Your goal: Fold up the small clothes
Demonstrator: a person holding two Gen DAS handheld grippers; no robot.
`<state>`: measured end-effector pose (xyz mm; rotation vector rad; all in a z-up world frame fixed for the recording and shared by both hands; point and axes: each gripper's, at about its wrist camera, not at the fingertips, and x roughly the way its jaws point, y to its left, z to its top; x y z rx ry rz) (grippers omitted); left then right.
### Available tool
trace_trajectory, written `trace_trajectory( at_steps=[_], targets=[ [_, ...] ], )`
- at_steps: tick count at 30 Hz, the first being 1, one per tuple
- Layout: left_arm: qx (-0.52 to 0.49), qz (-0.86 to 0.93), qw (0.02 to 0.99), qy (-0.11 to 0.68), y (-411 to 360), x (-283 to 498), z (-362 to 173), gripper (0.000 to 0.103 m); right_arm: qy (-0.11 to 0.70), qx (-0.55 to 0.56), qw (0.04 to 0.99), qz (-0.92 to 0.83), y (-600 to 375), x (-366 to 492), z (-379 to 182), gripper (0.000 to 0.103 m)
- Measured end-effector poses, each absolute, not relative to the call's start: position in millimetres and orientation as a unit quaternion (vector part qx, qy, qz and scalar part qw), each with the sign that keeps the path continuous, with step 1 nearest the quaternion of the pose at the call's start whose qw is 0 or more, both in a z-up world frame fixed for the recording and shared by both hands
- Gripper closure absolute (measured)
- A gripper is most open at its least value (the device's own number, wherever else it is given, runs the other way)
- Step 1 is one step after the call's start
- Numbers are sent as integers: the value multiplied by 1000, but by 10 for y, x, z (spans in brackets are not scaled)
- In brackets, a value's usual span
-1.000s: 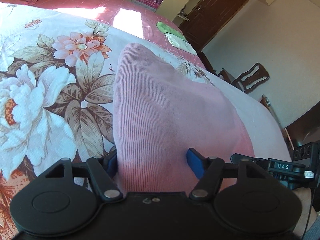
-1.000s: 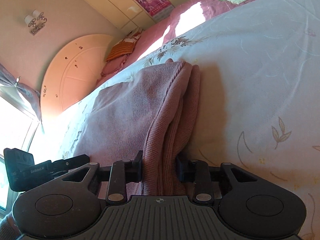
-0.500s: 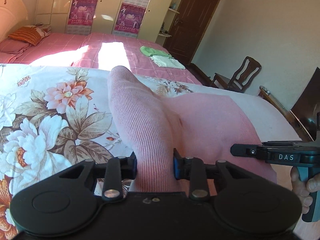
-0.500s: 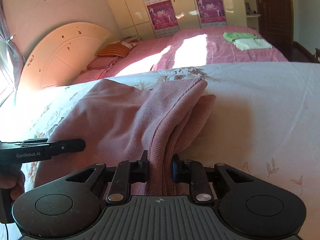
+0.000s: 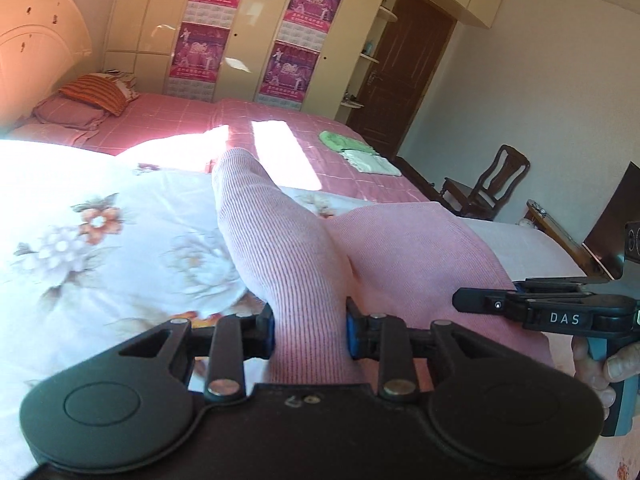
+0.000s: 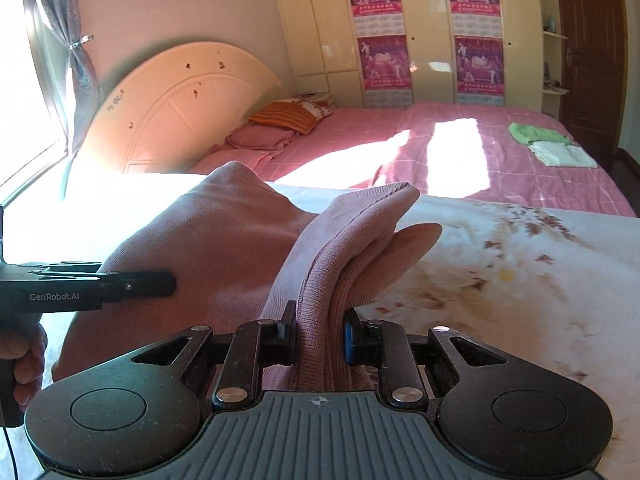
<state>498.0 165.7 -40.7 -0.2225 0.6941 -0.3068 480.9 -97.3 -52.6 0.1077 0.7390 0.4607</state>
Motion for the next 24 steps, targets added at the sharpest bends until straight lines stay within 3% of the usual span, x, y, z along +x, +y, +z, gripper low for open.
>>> trace_trajectory(
  at_steps=[10,14,16,19,20,22,24],
  targets=[
    [-155,-109,902,388,2832,4764,-893,71,405,85,876,250,102,4986,-1142,83],
    [-182,-107,900,381,2951,4756,-1141,44,434,126,863,226,-142,4972,-1437,83],
    [-193,-110,899,378,3017,4768,-1179,40,438,156,857,224,-265,4945,-1496,82],
    [-167,-96,907,375,3091,4680,-1069,28,438,182,856,206,-356,4900,-1409,74],
    [-158,-91,912,367,3134,4628,-1001,30,431,176,864,191,-391,4872,-1326,66],
    [-147,-95,926,334,3193,4518,-794,35,406,156,881,186,-426,4778,-1118,65],
    [-135,-121,931,316,3146,4545,-636,48,378,115,897,198,-342,4728,-934,66]
  ],
)
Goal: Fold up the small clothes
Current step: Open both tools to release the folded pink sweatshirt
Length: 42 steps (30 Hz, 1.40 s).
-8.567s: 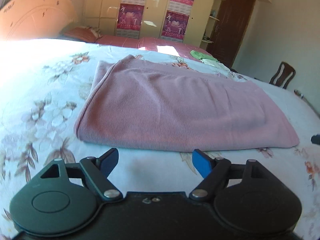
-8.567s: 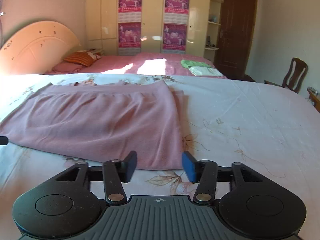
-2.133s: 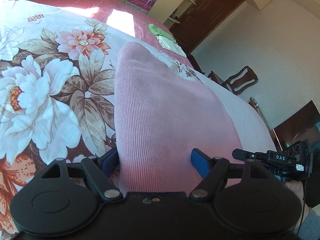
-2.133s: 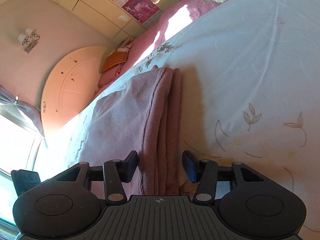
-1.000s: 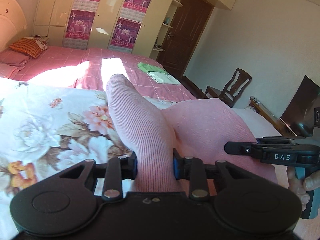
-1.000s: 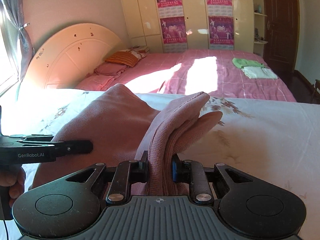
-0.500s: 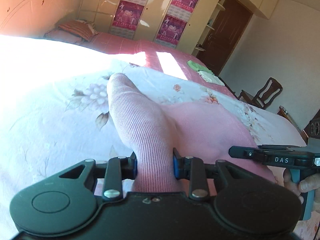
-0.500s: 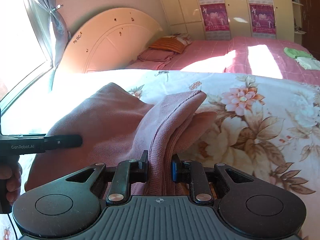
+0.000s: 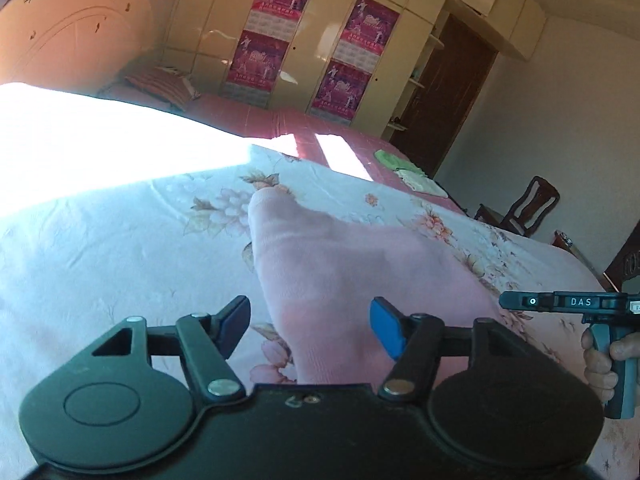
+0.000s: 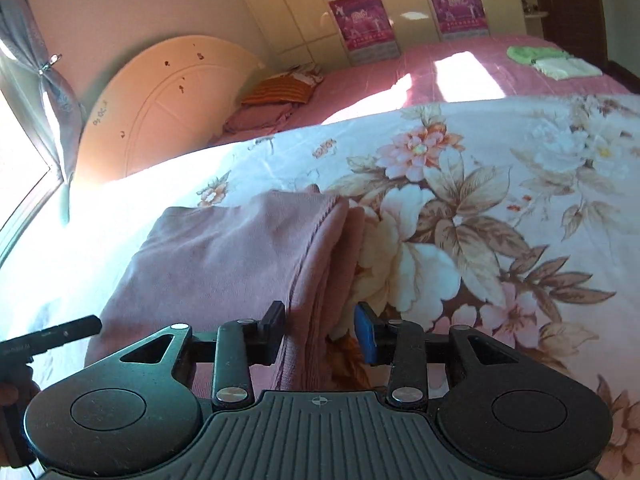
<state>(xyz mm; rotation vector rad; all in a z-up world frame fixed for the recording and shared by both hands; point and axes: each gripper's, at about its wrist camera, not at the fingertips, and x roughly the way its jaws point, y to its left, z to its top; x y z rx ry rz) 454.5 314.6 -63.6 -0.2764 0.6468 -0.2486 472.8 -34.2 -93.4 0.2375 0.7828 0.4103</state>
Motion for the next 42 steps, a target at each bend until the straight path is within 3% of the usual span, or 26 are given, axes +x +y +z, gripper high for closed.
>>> trace_trajectory(
  at_steps=[2,5,6,7,10,17,23,27,32,35,37,38,39,40,41,42],
  targets=[
    [-101,-149,932,316,2981,4654,-568,50,356,74,905,219,-186,4707,-808,78],
    [-67,-165,921,346,2736,4868,-706,50,369,17,898,237,108,4834,-894,85],
    [-67,-160,914,366,2700,4925,-839,50,389,-14,893,224,191,4897,-1041,98],
    [-70,-159,907,383,2691,4955,-993,50,410,-37,889,201,219,4967,-1170,103],
    [-87,-160,910,372,2767,4891,-1028,50,417,-8,889,188,97,5057,-1274,103],
    [-58,-143,927,342,2763,4247,-821,51,356,-26,902,242,30,4345,-840,103],
    [-45,-94,928,358,2703,4058,-1002,50,363,-113,885,269,246,4033,-1159,103],
    [-75,-80,924,367,2766,4053,-1113,45,378,-79,888,250,87,4207,-1327,103],
    [-75,-44,927,365,2779,4017,-1115,28,395,-2,891,222,31,4438,-1345,103],
    [-55,-21,933,354,2712,3868,-967,30,402,34,890,211,-54,4382,-1236,103],
    [-39,-10,937,347,2652,3708,-870,25,387,34,899,204,-119,4205,-1081,103],
    [-38,-5,938,344,2634,3630,-841,19,385,32,902,192,-154,4120,-1024,98],
    [-38,0,940,340,2609,3544,-799,17,387,34,904,178,-200,4048,-984,54],
    [-37,1,942,335,2574,3447,-761,17,376,43,909,175,-256,3951,-937,25],
    [-35,2,944,329,2530,3352,-726,17,351,54,916,185,-320,3824,-878,7],
    [-32,4,945,326,2484,3264,-699,17,339,53,919,195,-345,3695,-809,8]
  ],
)
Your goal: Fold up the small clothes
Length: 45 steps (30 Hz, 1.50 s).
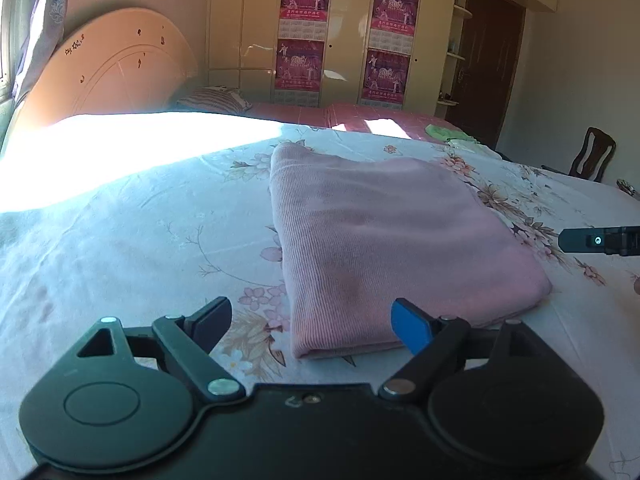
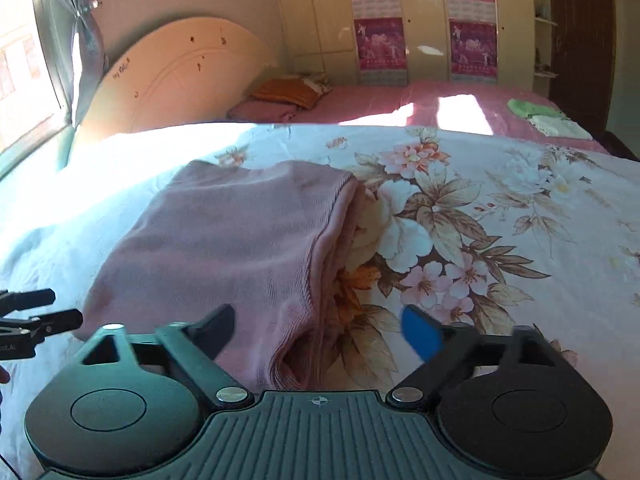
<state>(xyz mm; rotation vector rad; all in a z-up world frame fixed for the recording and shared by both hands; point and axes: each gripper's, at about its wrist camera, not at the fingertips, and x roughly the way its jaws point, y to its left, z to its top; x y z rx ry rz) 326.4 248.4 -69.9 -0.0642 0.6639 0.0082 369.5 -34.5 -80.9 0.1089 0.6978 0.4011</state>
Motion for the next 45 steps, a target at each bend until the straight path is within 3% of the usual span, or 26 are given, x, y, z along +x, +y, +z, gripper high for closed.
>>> trace_trajectory(
  at_steps=[7,10,11,12,13,14,15,16,17,18,19,20,22,23,45],
  targets=[
    [-24,2,949,315,2155,2787,-462,16,309,19,932,190,-249,2944,-518,8],
    [-23,21,952,304,2008,2634,-336,1,304,5,936,178,-209,2673,-439,7],
    [-19,30,956,291,1951,2538,-270,1,306,-1,937,168,-200,2599,-414,7],
    [-14,22,959,284,1921,2478,-213,14,307,-9,939,157,-198,2509,-401,0],
    [-8,-1,961,277,1873,2402,-145,31,300,-11,942,153,-210,2410,-367,0],
    [-4,0,959,282,1825,2359,-102,69,296,-8,942,155,-234,2312,-336,0],
    [-4,3,959,284,1790,2305,-63,89,296,-5,941,161,-247,2237,-302,1],
    [-8,0,961,276,1757,2219,-6,90,288,2,943,168,-284,2124,-258,4],
    [-7,-2,963,269,1721,2134,44,84,282,4,944,172,-304,2014,-207,33],
    [-7,-4,965,264,1687,2046,99,68,291,-3,943,163,-302,1941,-171,60],
    [-9,-6,966,259,1656,1963,140,51,296,-5,943,154,-307,1866,-134,60],
    [-6,5,969,246,1596,1826,202,2,287,8,945,157,-346,1757,-90,59],
    [11,23,977,213,1486,1596,287,1,274,29,952,135,-394,1544,-9,10],
    [15,12,977,214,1462,1520,309,0,255,29,960,114,-396,1408,35,0],
    [0,1,980,200,1356,352,581,0,252,-7,963,95,-231,-15,431,0]
  ],
)
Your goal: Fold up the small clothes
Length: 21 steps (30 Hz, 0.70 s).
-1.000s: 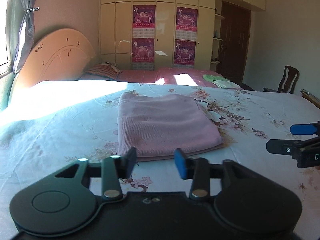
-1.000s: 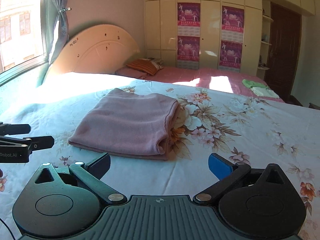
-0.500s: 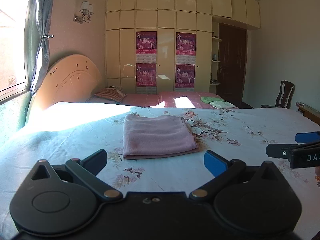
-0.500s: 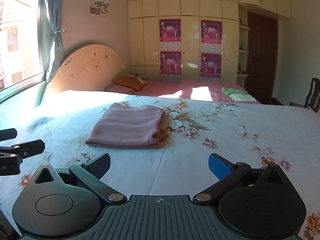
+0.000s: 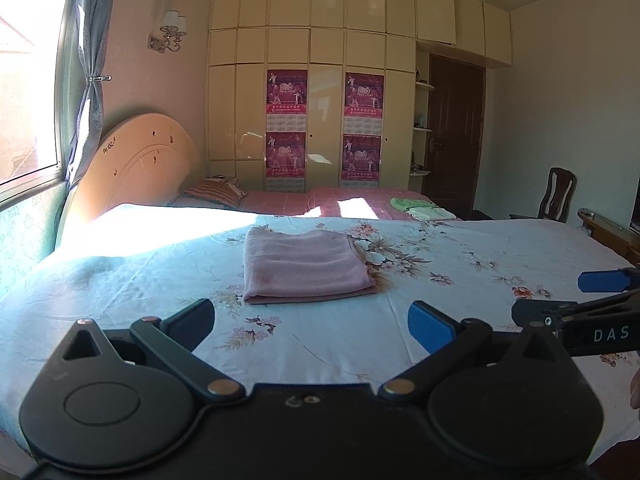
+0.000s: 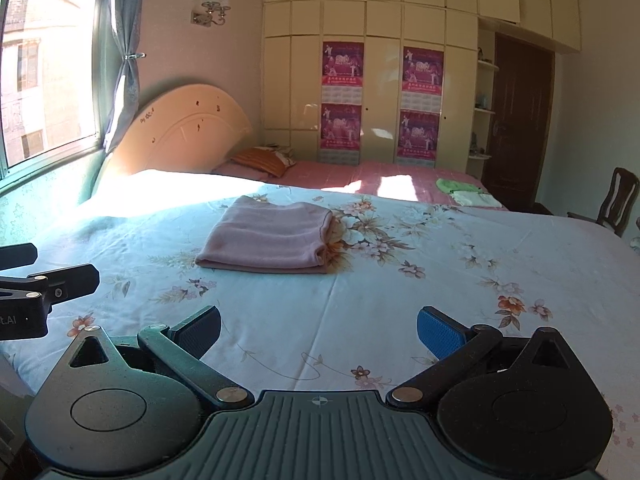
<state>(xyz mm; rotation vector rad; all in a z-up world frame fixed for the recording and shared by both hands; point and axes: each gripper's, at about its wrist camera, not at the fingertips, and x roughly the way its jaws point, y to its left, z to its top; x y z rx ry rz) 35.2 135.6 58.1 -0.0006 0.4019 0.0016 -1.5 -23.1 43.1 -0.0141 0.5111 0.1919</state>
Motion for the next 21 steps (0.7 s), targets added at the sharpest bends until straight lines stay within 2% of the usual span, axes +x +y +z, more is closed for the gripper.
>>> trace_trajectory(
  at_steps=[21],
  targets=[
    [15,-10,983,183,1226,111,652,0,237,-4,967,89,-362,-245,576,0]
  ],
)
